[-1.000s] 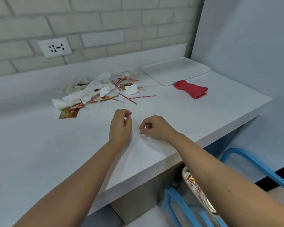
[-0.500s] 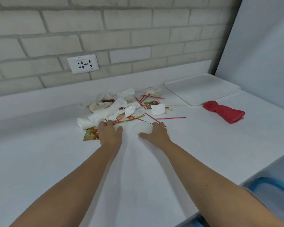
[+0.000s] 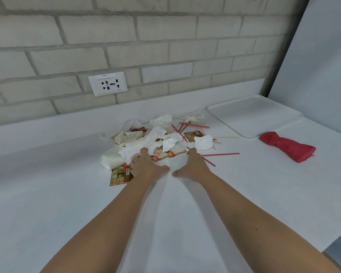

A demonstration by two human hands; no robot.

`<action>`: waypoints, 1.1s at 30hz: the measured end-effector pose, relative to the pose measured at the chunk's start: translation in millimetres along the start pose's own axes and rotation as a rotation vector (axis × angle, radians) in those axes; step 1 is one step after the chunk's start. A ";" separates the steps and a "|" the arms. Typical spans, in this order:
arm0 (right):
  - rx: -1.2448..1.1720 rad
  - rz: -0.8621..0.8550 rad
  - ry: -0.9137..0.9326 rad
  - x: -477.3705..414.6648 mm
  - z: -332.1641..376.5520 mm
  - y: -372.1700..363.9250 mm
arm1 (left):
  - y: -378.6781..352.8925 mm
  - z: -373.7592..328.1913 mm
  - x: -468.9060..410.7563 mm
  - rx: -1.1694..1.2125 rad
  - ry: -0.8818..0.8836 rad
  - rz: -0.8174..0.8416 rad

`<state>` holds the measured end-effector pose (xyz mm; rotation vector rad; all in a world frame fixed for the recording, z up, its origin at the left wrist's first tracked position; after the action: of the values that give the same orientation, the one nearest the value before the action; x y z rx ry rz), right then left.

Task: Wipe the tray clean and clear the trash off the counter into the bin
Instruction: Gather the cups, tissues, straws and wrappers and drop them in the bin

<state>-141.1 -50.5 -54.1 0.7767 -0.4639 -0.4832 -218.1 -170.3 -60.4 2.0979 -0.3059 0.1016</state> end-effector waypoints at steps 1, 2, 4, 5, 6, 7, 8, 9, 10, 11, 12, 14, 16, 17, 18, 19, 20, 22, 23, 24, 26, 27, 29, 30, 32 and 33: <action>-0.038 0.009 0.026 0.3 -0.3 -0.4 | 0.4 2.2 0.3 0.029 -0.015 0.011; -0.075 0.014 0.049 1.1 -1.0 -0.7 | 2.0 4.6 0.1 0.078 -0.038 0.028; -0.188 -0.011 0.059 2.9 -2.5 2.2 | 6.5 8.4 -1.3 0.250 -0.088 0.079; -0.292 -0.028 0.027 4.1 -2.8 4.7 | 9.8 9.7 -0.6 0.347 -0.103 0.098; -0.414 -0.039 -0.017 5.1 -3.3 6.5 | 12.6 10.9 0.8 0.426 -0.108 0.108; -0.523 -0.036 -0.047 6.2 -2.9 7.7 | 15.3 11.8 2.0 0.485 -0.108 0.110; -0.587 -0.019 -0.056 6.9 -2.2 7.4 | 16.7 12.4 3.1 0.533 -0.105 0.110; -0.611 0.005 -0.043 8.2 -0.1 5.9 | 17.5 12.7 3.5 0.581 -0.104 0.109; -0.618 0.028 -0.018 9.2 3.6 3.2 | 18.4 13.3 3.5 0.631 -0.104 0.110; -0.614 0.044 0.006 9.9 7.8 -0.7 | 19.1 13.5 3.2 0.680 -0.107 0.111; -0.603 0.053 0.021 10.4 13.1 -5.1 | 20.6 13.3 3.7 0.722 -0.108 0.116; -0.586 0.056 0.047 10.1 25.6 -14.7 | 23.8 13.4 4.3 0.780 -0.122 0.125; -0.578 0.059 0.080 7.7 38.5 -22.6 | 29.3 15.7 4.5 0.785 -0.149 0.138; -0.573 0.069 0.101 6.0 44.8 -25.1 | 33.0 18.2 3.7 0.771 -0.163 0.145; -0.564 0.082 0.122 4.7 51.8 -25.6 | 37.6 21.7 2.3 0.762 -0.167 0.152; -0.555 0.088 0.149 3.5 58.7 -24.0 | 43.5 25.3 0.8 0.770 -0.167 0.152; -0.538 0.075 0.171 0.2 65.0 -20.8 | 50.4 29.3 -1.0 0.793 -0.158 0.151; -0.497 -0.050 0.214 -10.7 76.2 -11.9 | 66.4 38.5 -4.1 0.847 -0.144 0.154; -0.448 -0.151 0.248 -17.0 82.2 -7.2 | 75.0 43.5 -5.8 0.870 -0.139 0.168; -0.378 -0.256 0.282 -22.6 88.7 -3.1 | 83.1 49.1 -8.7 0.881 -0.131 0.187; -0.259 -0.377 0.324 -35.9 99.8 -0.5 | 97.6 60.9 -15.7 0.888 -0.107 0.200; -0.220 -0.377 0.341 -43.9 105.1 -2.8 | 104.1 67.1 -20.0 0.888 -0.093 0.195; -0.122 -0.282 0.353 -54.2 112.7 -11.7 | 112.1 77.4 -28.7 0.878 -0.076 0.168; -0.065 -0.212 0.338 -57.9 115.9 -18.9 | 115.3 81.0 -32.4 0.882 -0.069 0.148; 0.053 -0.109 0.281 -62.1 121.1 -34.6 | 120.0 83.8 -35.5 0.910 -0.060 0.113; 0.114 -0.088 0.260 -63.4 122.5 -41.8 | 121.0 83.6 -35.4 0.925 -0.060 0.105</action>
<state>-269.8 -107.1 -22.5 0.9582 -0.2169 -0.4326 -287.8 -294.9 -10.2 3.0025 -0.4632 0.2847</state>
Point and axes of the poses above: each hand's wrist, its own x-axis away from the middle knuckle, its own y-axis out of the back of the hand, z = x × y, the point moved 1 cm from there along -x, towards the middle knuckle, and after that the axes turned 3 degrees about y, right-handed, at the moved point
